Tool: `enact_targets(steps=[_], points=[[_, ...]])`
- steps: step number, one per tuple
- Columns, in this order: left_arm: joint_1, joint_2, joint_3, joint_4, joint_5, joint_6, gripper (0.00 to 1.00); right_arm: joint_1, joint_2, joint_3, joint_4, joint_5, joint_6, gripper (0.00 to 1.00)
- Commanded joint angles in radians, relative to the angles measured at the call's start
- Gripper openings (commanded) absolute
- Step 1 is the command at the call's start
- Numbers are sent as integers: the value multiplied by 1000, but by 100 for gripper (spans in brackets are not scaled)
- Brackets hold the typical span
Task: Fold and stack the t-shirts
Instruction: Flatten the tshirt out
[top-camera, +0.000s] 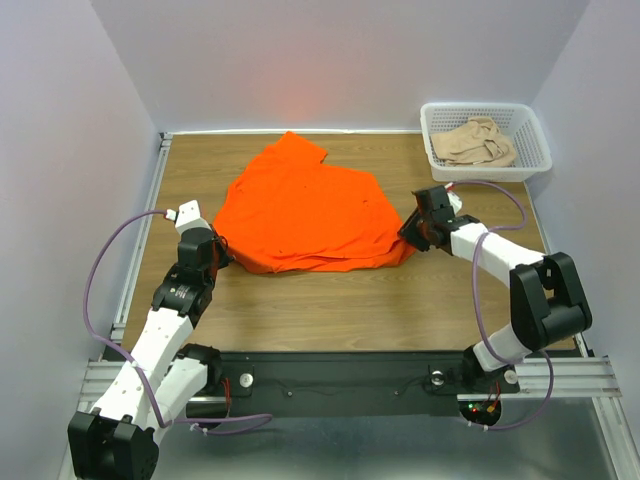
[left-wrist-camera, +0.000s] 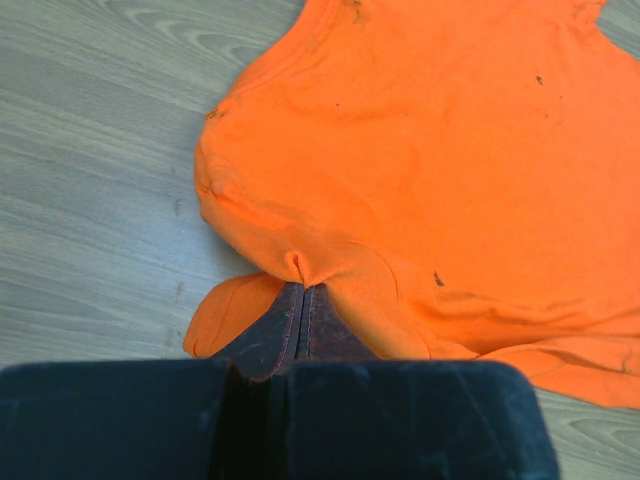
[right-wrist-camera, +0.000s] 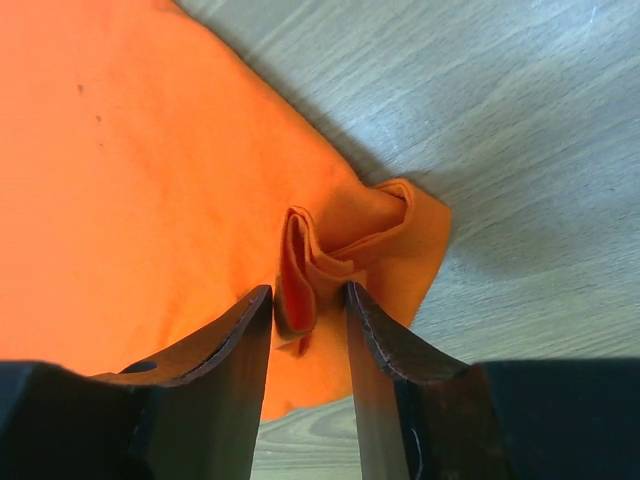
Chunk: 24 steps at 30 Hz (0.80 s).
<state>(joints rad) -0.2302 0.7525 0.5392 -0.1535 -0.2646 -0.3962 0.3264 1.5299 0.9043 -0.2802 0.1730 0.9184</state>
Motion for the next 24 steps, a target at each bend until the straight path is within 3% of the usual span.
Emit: enact_targets(steps=[1, 24], points=[[-8, -7, 21, 45, -22, 14, 0, -10, -54, 42, 27, 25, -26, 42], [-8, -15, 21, 43, -27, 14, 0, -12, -10, 50, -2, -36, -4, 43]])
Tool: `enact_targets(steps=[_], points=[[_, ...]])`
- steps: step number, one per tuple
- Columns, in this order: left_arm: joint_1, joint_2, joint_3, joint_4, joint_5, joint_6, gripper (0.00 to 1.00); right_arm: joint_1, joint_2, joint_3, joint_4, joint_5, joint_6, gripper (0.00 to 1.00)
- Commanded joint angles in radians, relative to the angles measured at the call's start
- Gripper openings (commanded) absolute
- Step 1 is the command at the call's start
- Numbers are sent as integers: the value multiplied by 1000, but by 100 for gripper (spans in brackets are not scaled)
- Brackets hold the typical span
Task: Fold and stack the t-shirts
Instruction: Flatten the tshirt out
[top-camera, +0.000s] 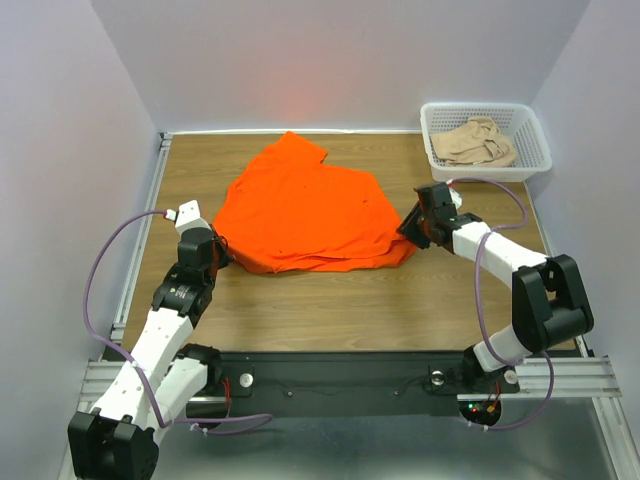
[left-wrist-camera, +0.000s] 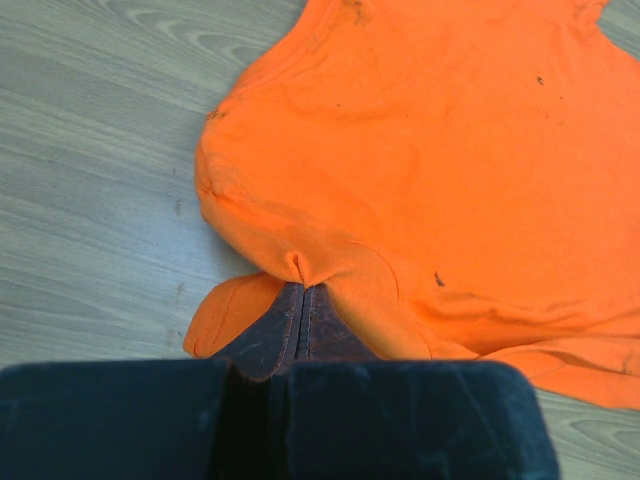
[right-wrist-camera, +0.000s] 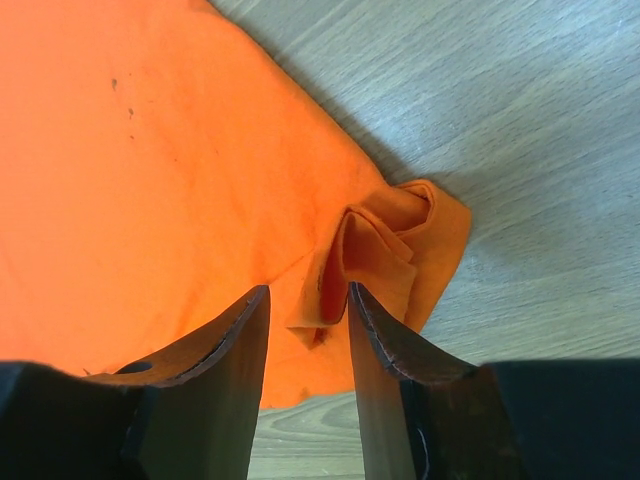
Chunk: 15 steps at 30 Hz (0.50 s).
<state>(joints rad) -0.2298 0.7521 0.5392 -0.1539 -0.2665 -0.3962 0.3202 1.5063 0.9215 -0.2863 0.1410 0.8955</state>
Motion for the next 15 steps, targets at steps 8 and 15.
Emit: enact_targets(steps=[8, 15], points=[[-8, -17, 21, 40, -23, 11, 0, -6, 43, 39, 4, 25, 22, 43], [-8, -17, 21, 40, -25, 13, 0, -6, 40, 53, 4, 39, 19, 34]])
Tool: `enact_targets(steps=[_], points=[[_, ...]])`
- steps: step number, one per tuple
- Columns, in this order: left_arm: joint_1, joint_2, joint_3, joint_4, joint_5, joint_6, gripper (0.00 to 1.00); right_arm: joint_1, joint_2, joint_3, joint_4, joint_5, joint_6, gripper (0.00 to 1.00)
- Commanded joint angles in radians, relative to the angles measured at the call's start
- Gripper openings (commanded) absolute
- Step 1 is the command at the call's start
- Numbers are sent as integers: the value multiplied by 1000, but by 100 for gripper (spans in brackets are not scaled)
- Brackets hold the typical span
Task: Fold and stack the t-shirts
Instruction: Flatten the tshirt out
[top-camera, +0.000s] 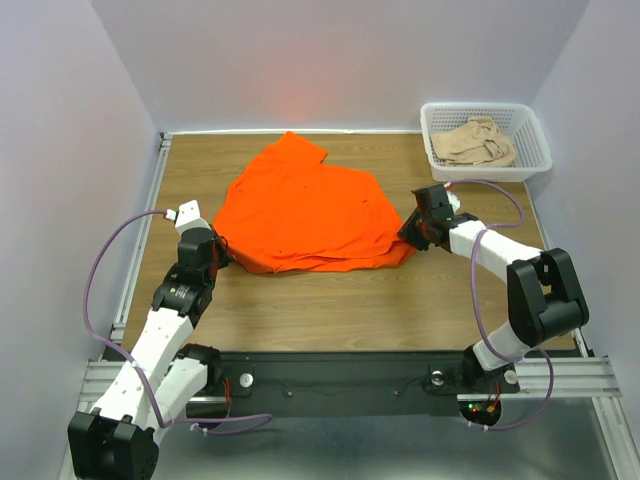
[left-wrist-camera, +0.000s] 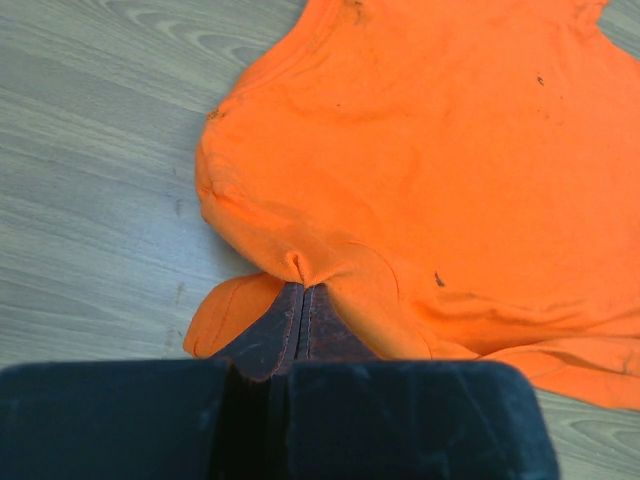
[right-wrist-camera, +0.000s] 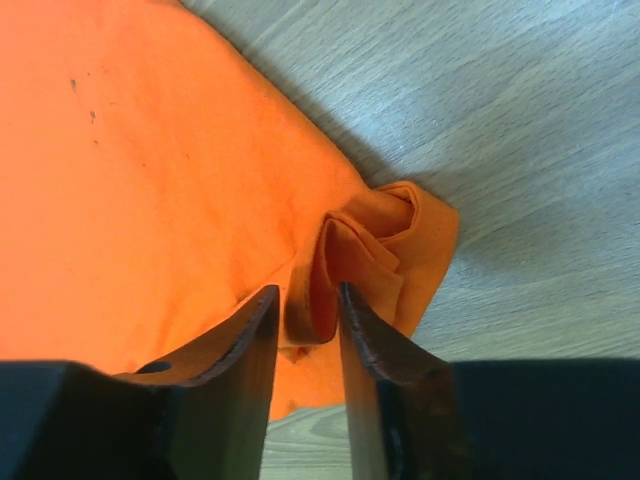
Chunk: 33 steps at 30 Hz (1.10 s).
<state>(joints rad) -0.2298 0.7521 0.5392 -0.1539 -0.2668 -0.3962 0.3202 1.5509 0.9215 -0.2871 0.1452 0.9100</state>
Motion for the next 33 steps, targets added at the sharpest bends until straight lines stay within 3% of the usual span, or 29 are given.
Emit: enact_targets(steps=[1, 5, 8, 15, 21, 28, 33], points=[[-8, -17, 21, 40, -25, 13, 0, -6, -6, 53, 5, 34, 3, 29], [-8, -17, 21, 42, -25, 13, 0, -6, -20, 62, 3, 34, -2, 17], [-8, -11, 25, 37, -23, 11, 0, -6, -46, 76, 3, 37, -17, 1], [12, 50, 162, 36, -41, 26, 0, -49, -130, 207, -37, 70, -111, 1], [73, 248, 476, 34, -41, 68, 0, -144, -94, 515, -73, 62, -249, 1], [214, 498, 1049, -9, 66, 16, 0, -236, 70, 989, -81, -42, -385, 1], [254, 561, 1333, -30, 89, 48, 0, -237, 117, 1223, -80, -85, -483, 1]])
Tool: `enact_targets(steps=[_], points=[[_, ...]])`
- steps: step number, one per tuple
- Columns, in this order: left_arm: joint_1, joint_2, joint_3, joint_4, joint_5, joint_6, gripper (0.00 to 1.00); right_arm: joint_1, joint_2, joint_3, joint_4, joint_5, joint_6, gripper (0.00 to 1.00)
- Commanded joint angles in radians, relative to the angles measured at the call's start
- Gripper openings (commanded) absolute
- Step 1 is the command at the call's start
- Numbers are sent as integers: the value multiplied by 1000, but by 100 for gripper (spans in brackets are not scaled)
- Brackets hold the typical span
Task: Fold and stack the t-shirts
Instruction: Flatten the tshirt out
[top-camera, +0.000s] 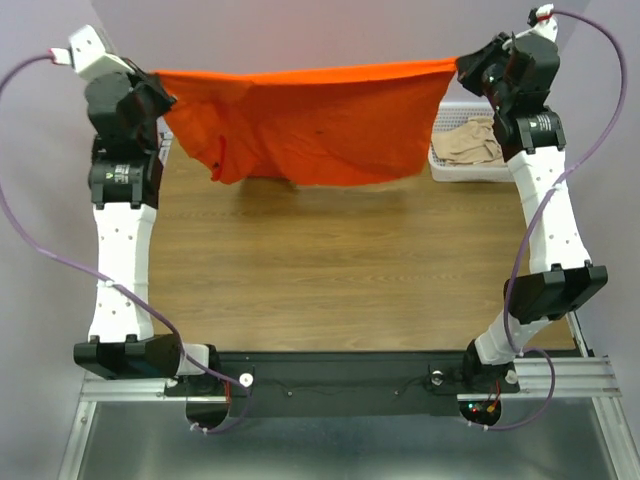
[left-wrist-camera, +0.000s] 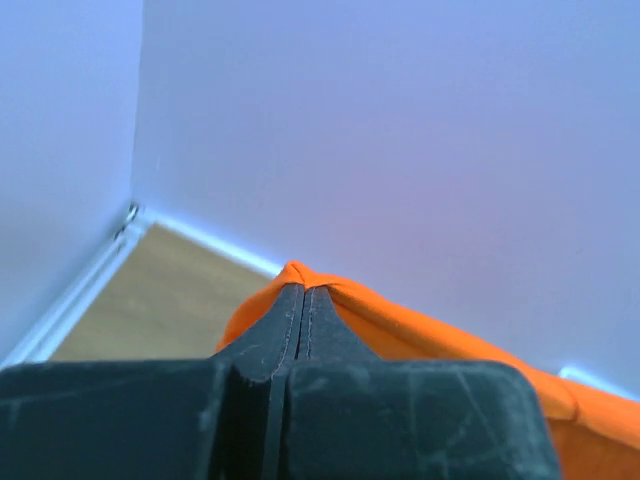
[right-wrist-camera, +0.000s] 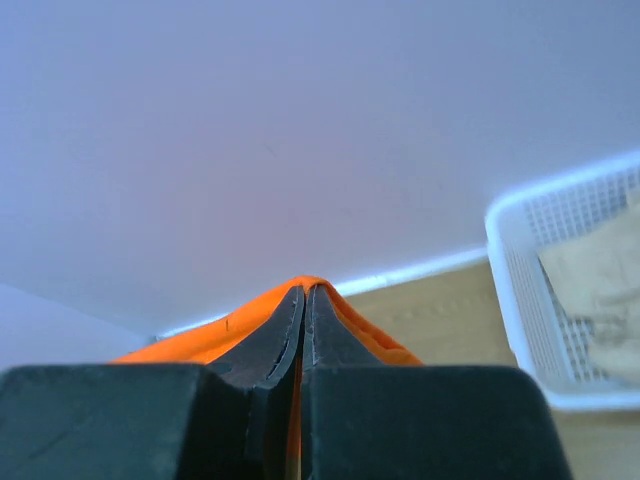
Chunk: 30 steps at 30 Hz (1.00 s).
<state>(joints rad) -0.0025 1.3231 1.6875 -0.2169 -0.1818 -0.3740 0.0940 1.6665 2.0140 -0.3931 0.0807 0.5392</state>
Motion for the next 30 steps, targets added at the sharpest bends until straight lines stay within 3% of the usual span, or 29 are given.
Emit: enact_targets(steps=[1, 7, 13, 30], points=[[27, -19, 233, 31, 5, 47, 0, -11, -1, 173, 26, -30, -142, 1], [29, -151, 224, 94, 13, 110, 0, -10, -83, 193, 28, -41, -251, 1], [27, -186, 268, 90, 19, 155, 0, -11, -116, 209, 28, -75, -283, 1], [30, 47, 287, 148, 108, 133, 0, -11, 68, 305, 33, -168, -303, 1]])
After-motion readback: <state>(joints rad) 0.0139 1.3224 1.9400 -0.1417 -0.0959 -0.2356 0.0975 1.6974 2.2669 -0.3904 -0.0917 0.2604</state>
